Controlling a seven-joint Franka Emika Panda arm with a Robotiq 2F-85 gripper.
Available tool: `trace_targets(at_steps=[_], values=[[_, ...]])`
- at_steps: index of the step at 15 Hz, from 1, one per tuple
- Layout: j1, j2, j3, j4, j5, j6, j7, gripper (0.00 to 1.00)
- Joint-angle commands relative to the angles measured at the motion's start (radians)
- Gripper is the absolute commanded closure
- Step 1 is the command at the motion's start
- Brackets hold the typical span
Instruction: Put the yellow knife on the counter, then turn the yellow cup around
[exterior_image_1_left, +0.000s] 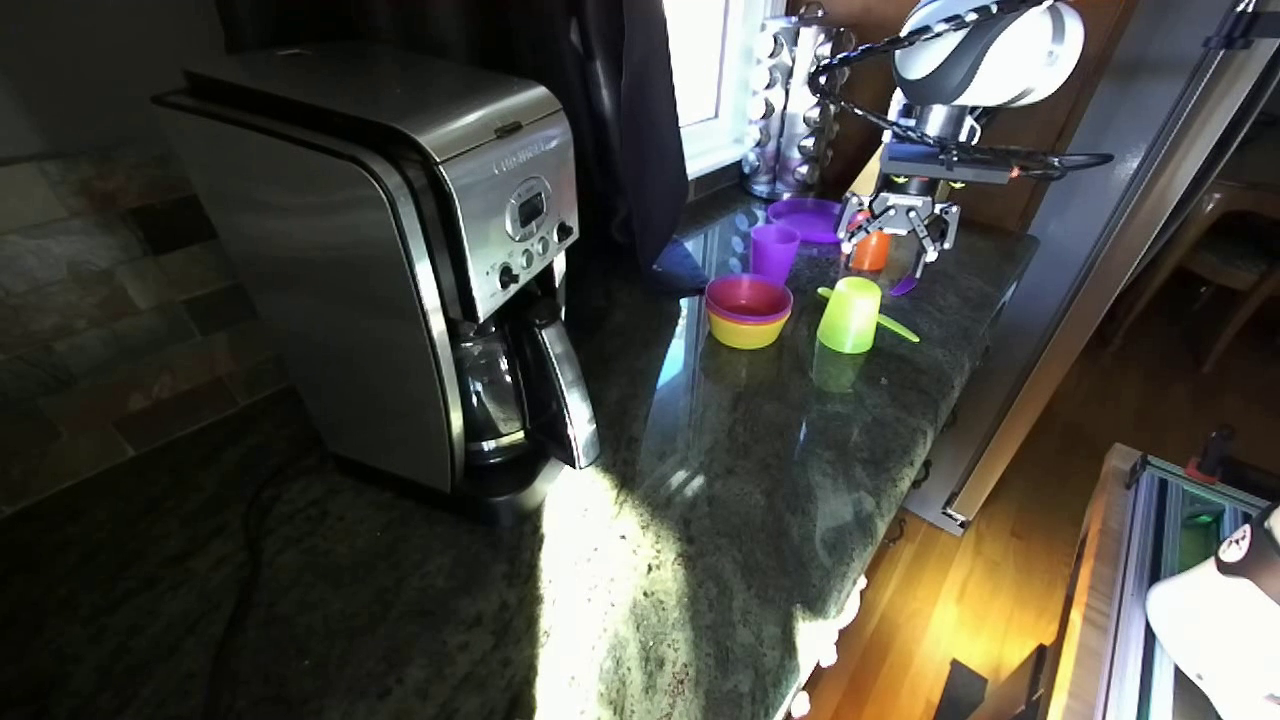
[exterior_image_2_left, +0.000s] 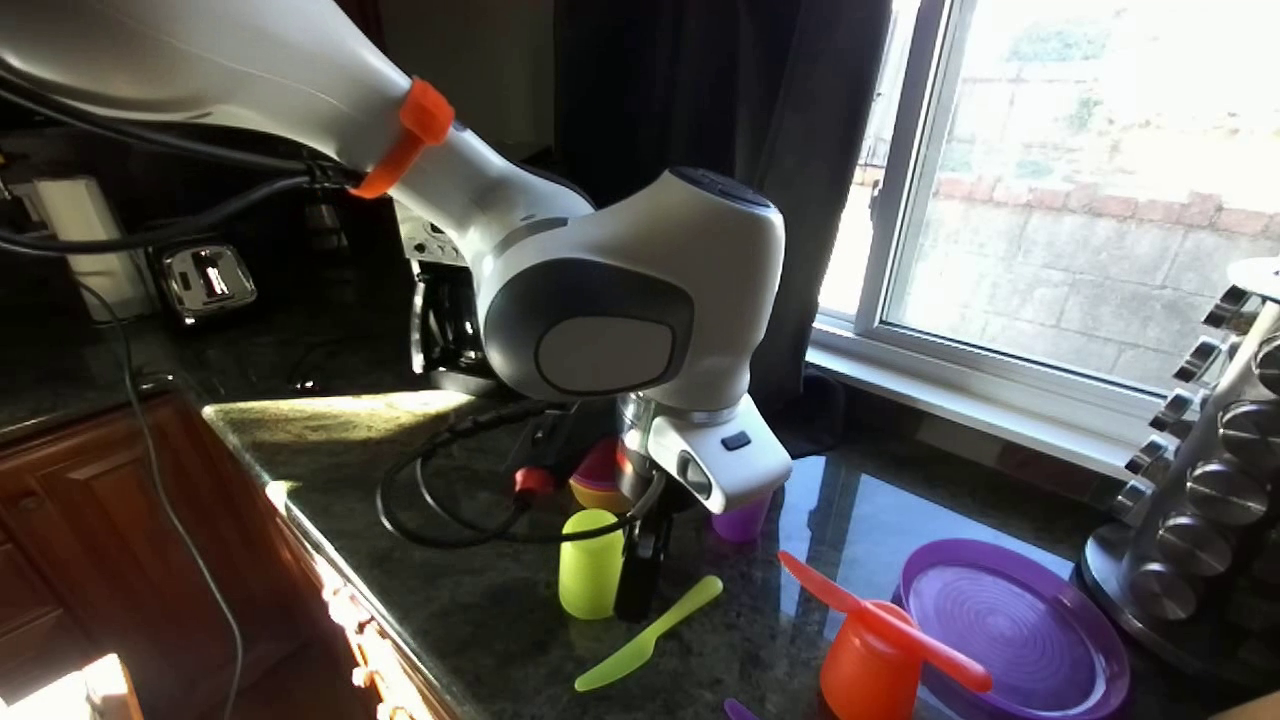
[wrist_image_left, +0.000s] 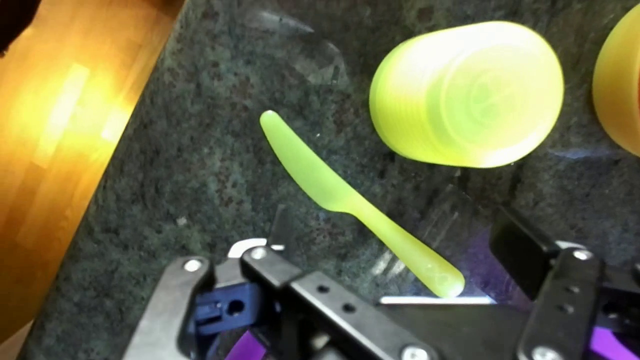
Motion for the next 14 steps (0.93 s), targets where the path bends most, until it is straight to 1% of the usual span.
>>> trace_targets(at_steps=[1, 4, 6, 9, 14], values=[[0.001, 0.085, -0.006, 0.070, 0.095, -0.051, 0.039, 0.00], [-0.001, 0.122, -0.004, 0.095, 0.180, -0.057, 0.026, 0.00], [-0.001, 0.147, -0.005, 0.111, 0.206, -0.067, 0.026, 0.00], [0.000, 0.180, -0.013, 0.140, 0.196, -0.110, 0.050, 0.00], [0.000, 0.225, -0.020, 0.190, 0.182, -0.210, 0.052, 0.00]])
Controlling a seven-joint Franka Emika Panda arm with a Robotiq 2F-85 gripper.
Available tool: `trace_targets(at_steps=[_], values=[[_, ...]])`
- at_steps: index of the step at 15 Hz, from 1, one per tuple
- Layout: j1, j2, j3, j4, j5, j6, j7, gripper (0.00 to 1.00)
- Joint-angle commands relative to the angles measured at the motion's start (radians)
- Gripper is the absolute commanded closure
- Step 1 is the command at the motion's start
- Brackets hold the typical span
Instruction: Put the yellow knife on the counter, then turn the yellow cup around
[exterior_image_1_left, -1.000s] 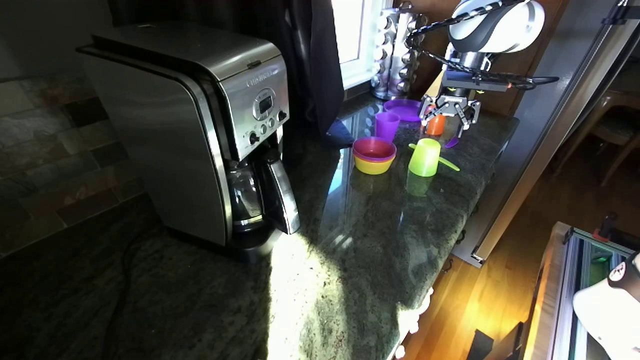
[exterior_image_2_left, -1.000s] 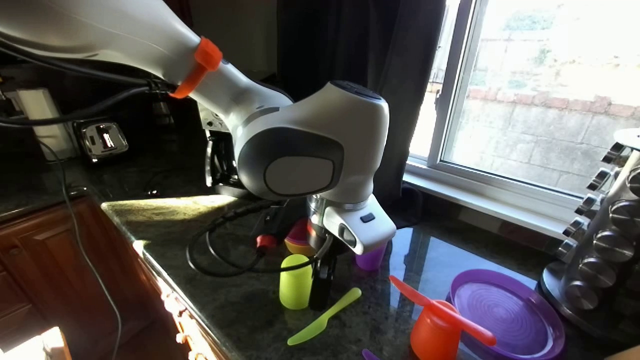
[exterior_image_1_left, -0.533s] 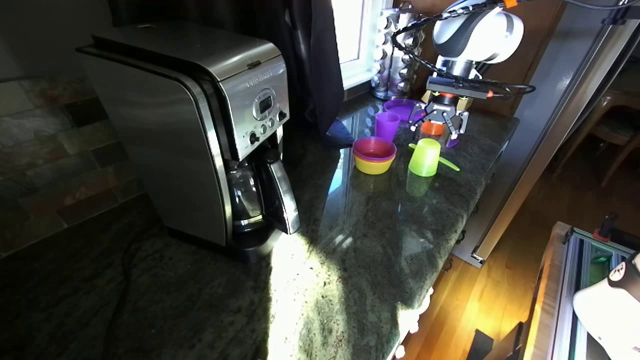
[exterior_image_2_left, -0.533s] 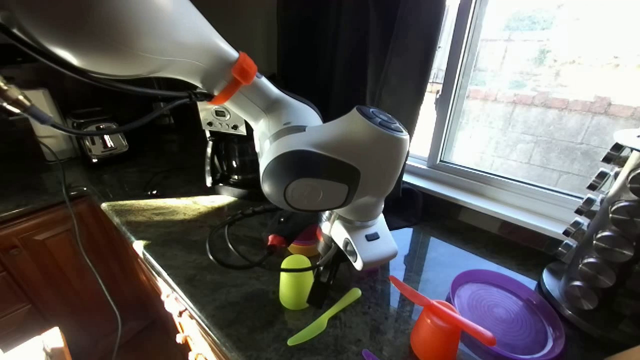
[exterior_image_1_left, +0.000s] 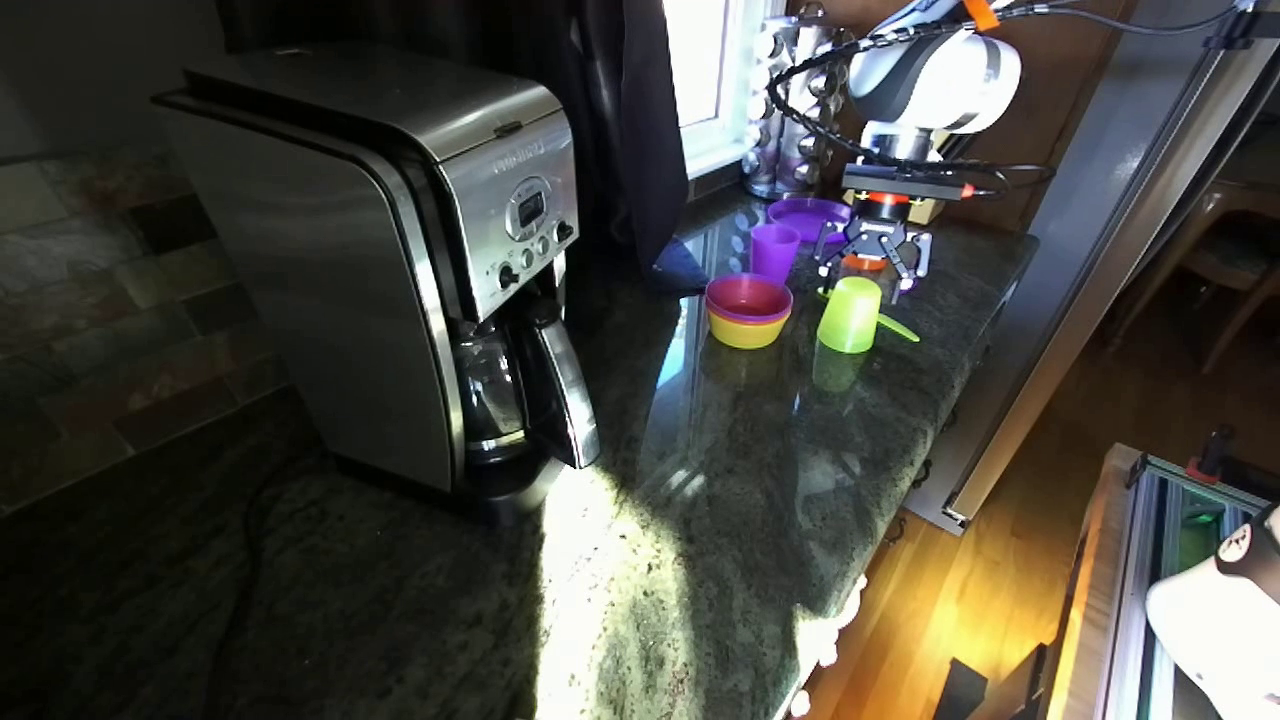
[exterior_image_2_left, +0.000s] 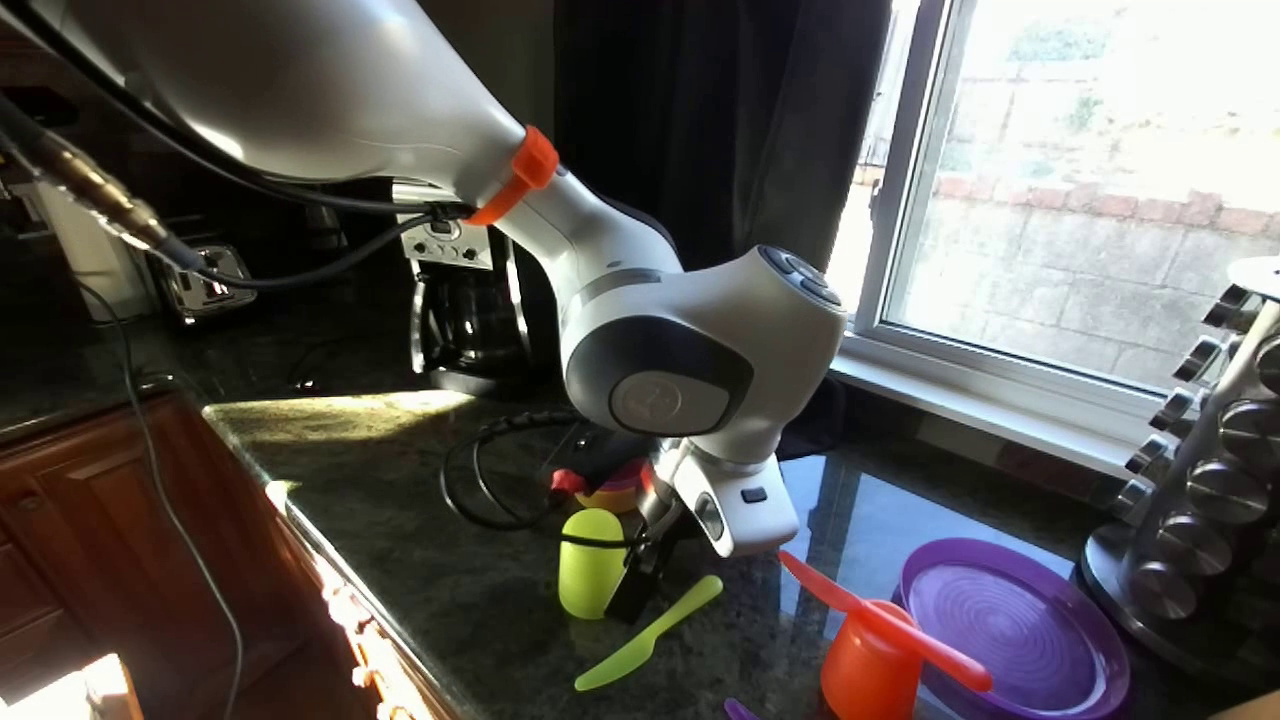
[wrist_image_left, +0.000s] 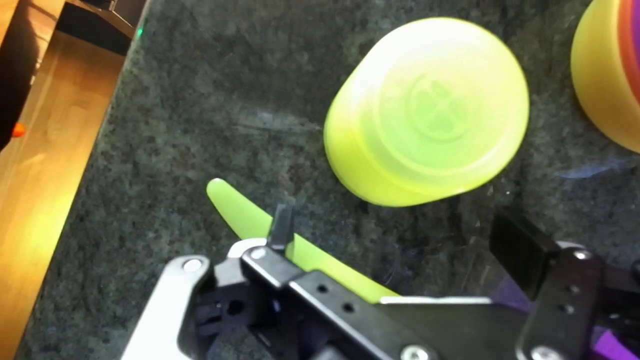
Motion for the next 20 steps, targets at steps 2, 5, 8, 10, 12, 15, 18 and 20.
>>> trace_targets(at_steps=[2, 5, 8, 10, 12, 15, 18, 20], values=[[0.003, 0.052, -0.013, 0.060, -0.001, -0.089, 0.015, 0.00], [0.003, 0.069, -0.013, 0.072, 0.005, -0.109, 0.009, 0.00], [0.001, 0.082, -0.009, 0.069, 0.021, -0.096, -0.002, 0.00], [-0.002, 0.089, -0.004, 0.066, 0.045, -0.091, -0.014, 0.00], [-0.004, 0.094, -0.001, 0.066, 0.068, -0.092, -0.021, 0.00], [-0.004, 0.100, 0.001, 0.068, 0.091, -0.091, -0.023, 0.00], [-0.003, 0.105, 0.002, 0.070, 0.104, -0.092, -0.025, 0.00], [-0.001, 0.109, 0.004, 0.071, 0.106, -0.092, -0.026, 0.00]])
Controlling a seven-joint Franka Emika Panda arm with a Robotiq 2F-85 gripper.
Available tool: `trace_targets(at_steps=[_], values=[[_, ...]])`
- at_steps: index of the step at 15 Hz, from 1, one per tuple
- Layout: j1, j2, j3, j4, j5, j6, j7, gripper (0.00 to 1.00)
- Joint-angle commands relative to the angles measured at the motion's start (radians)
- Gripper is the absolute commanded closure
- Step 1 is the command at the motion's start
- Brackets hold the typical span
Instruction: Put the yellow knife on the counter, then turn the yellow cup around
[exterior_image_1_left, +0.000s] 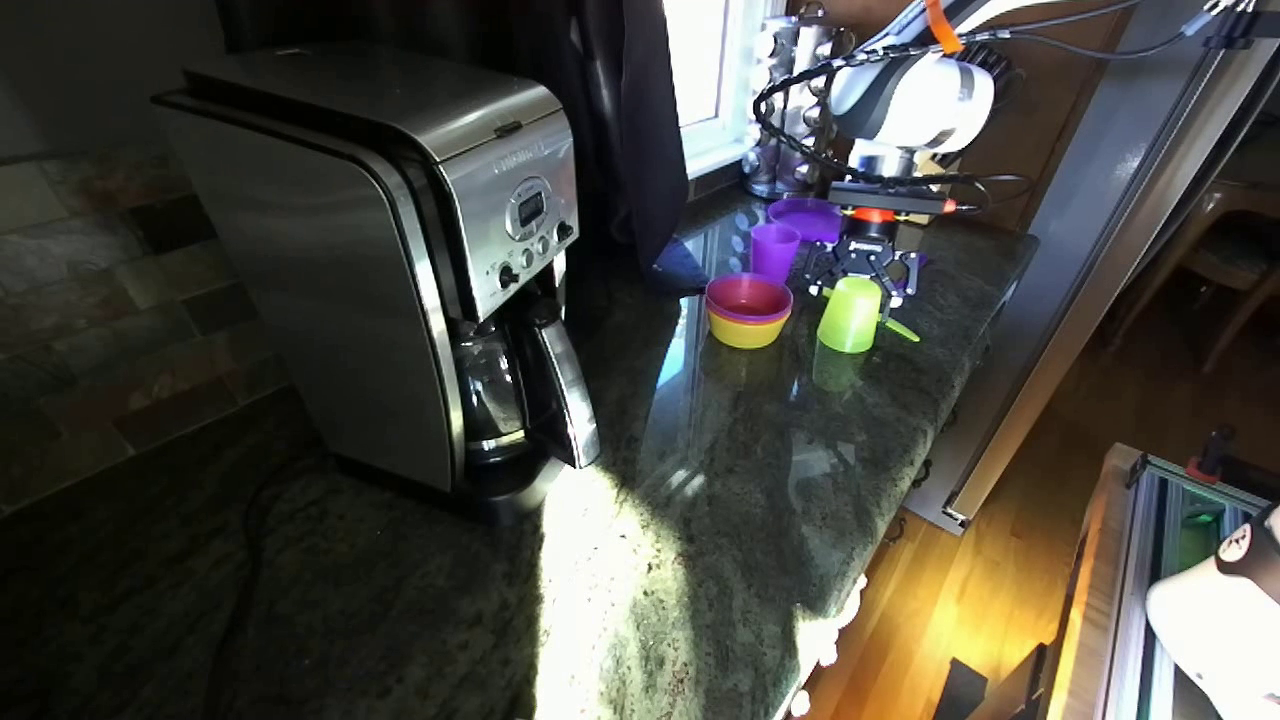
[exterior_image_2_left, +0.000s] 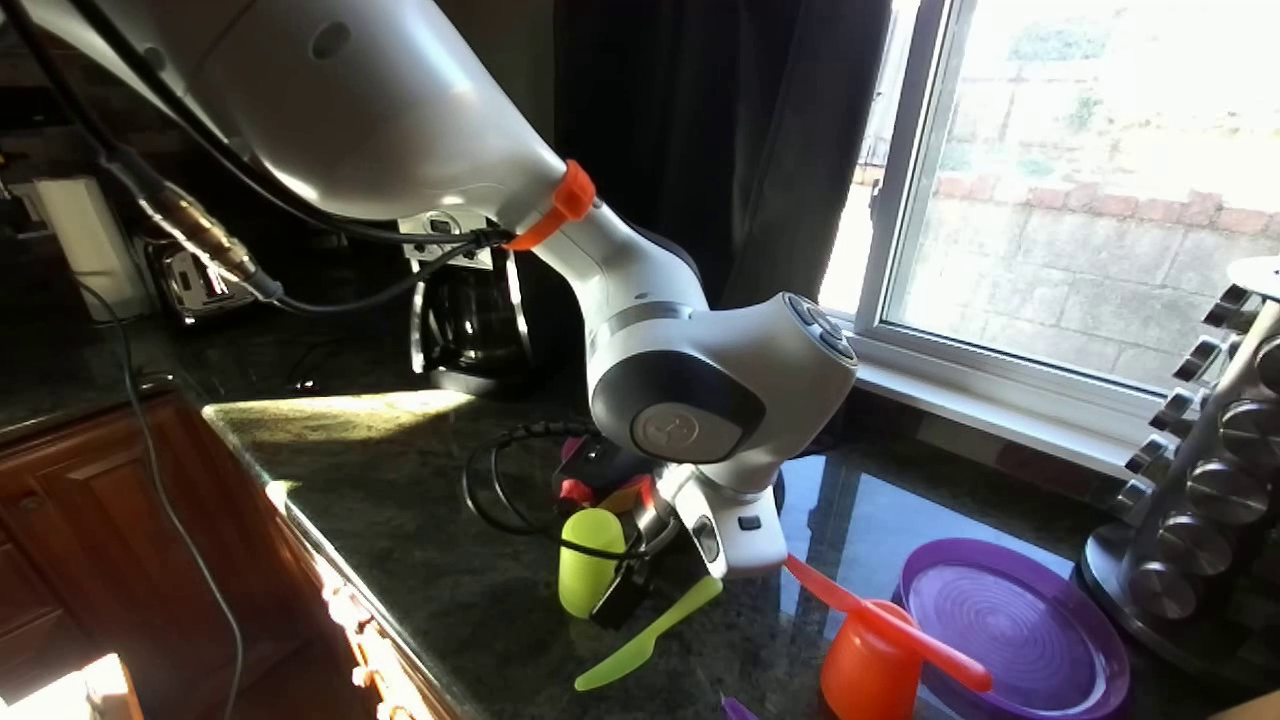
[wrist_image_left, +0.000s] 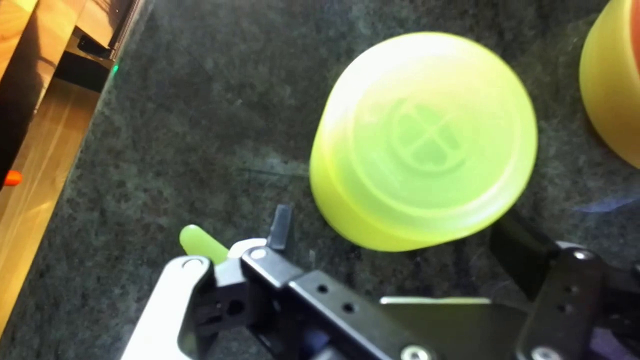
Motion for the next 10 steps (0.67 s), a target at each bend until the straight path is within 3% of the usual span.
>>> trace_targets(at_steps=[1, 7, 9, 10], values=[[-0.002, 0.021, 0.002, 0.018, 0.033, -0.025, -0.022, 0.00], [0.001, 0.032, 0.007, 0.019, 0.032, -0.025, -0.024, 0.03], [0.000, 0.034, 0.008, 0.020, 0.033, -0.025, -0.025, 0.27], [0.000, 0.036, 0.008, 0.022, 0.033, -0.027, -0.024, 0.28]])
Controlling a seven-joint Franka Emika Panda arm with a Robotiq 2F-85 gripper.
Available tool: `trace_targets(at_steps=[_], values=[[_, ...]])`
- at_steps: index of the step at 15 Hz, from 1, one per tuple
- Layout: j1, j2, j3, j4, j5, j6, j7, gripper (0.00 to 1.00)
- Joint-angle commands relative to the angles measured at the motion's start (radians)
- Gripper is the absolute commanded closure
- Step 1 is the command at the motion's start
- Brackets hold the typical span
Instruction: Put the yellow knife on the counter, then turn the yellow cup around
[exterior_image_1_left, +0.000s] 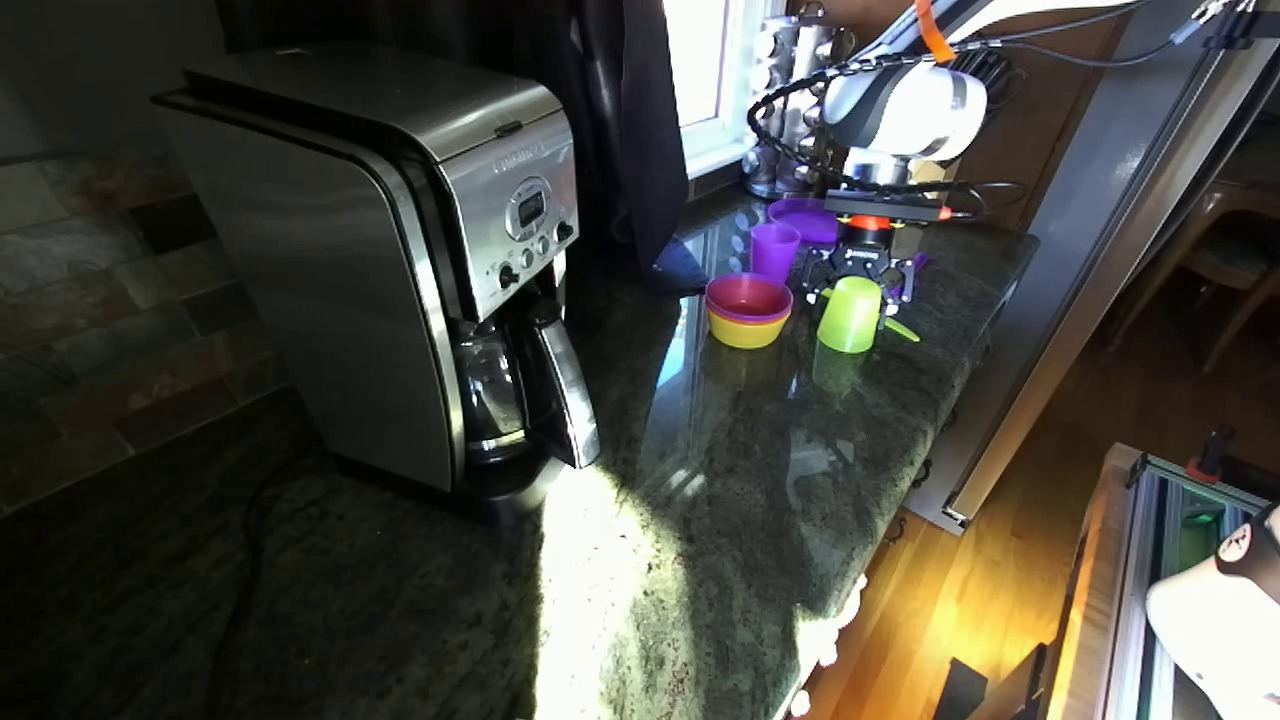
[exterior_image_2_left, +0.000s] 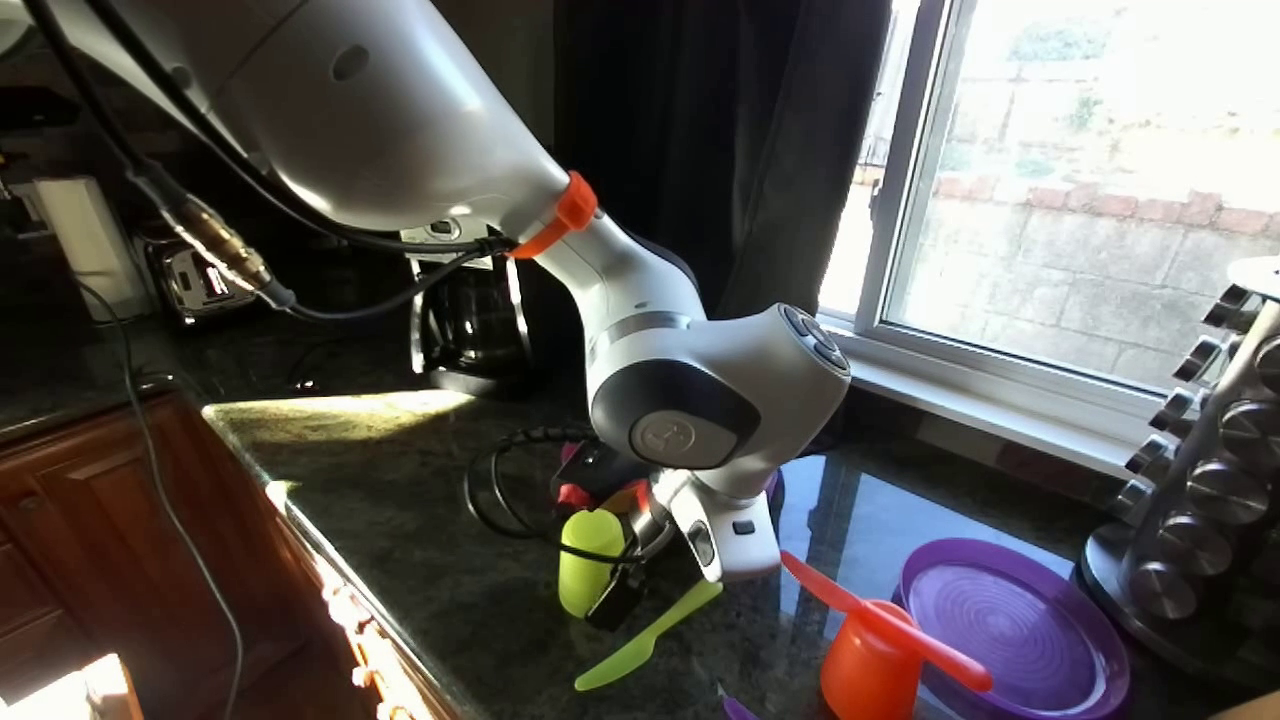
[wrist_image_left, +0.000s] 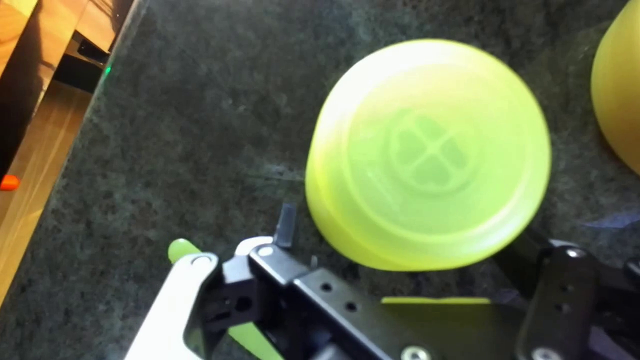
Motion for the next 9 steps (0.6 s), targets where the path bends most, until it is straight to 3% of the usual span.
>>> trace_targets(at_steps=[1, 3, 9], values=[[-0.001, 0.016, -0.001, 0.023, 0.028, -0.027, -0.019, 0.36], [0.000, 0.017, -0.001, 0.030, 0.030, -0.027, -0.019, 0.51], [0.006, -0.009, -0.003, 0.010, 0.025, -0.011, -0.014, 0.54]])
